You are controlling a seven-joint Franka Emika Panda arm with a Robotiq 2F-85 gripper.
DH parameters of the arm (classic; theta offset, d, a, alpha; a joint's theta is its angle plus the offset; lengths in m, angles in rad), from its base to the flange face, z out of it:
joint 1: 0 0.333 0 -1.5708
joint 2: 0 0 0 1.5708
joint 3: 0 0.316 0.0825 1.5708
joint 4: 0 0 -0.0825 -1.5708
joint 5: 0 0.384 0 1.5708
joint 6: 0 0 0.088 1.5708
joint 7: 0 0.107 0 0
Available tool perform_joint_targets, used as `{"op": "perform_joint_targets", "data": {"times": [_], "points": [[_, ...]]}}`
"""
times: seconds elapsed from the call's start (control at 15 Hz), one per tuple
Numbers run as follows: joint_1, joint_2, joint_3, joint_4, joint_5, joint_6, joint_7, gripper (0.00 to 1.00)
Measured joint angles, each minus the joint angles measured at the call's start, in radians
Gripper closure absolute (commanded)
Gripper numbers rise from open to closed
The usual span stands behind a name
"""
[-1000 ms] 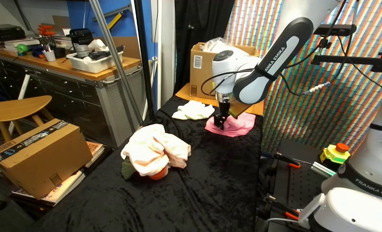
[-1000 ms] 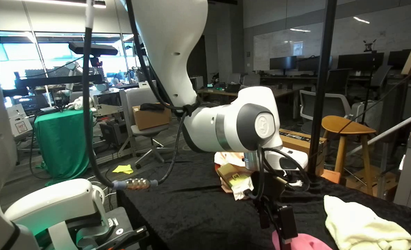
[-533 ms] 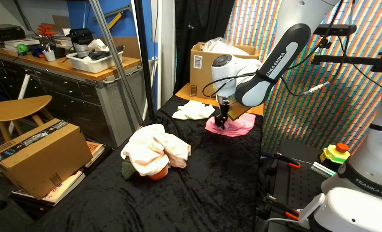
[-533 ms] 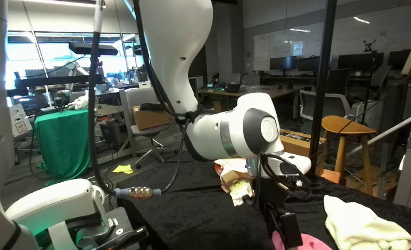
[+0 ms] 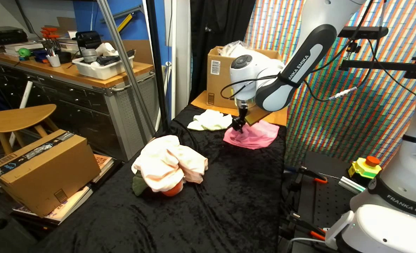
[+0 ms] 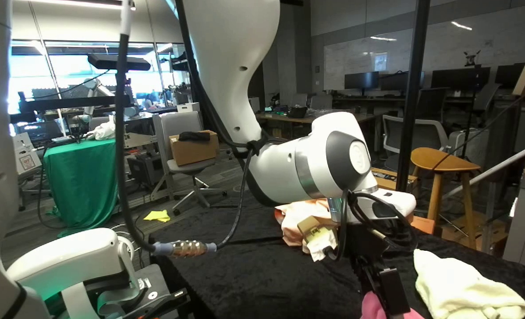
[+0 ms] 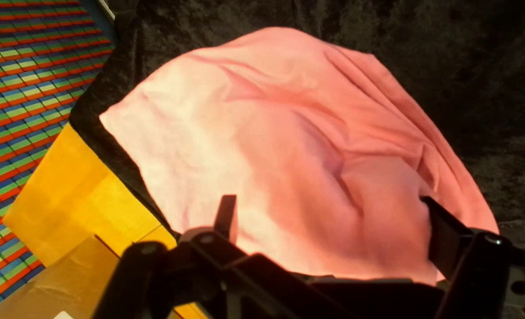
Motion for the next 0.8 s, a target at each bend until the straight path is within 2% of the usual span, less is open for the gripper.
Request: {"op": "perform_joint_targets", "data": {"times": [0.73,0.8], "points": [[-0.022,0.12,-0.004,0.064,0.004,0.021,0.013,0.0],[-0.022,0.126,-0.006,0.07,0.005,0.022,0.013,0.14]]}}
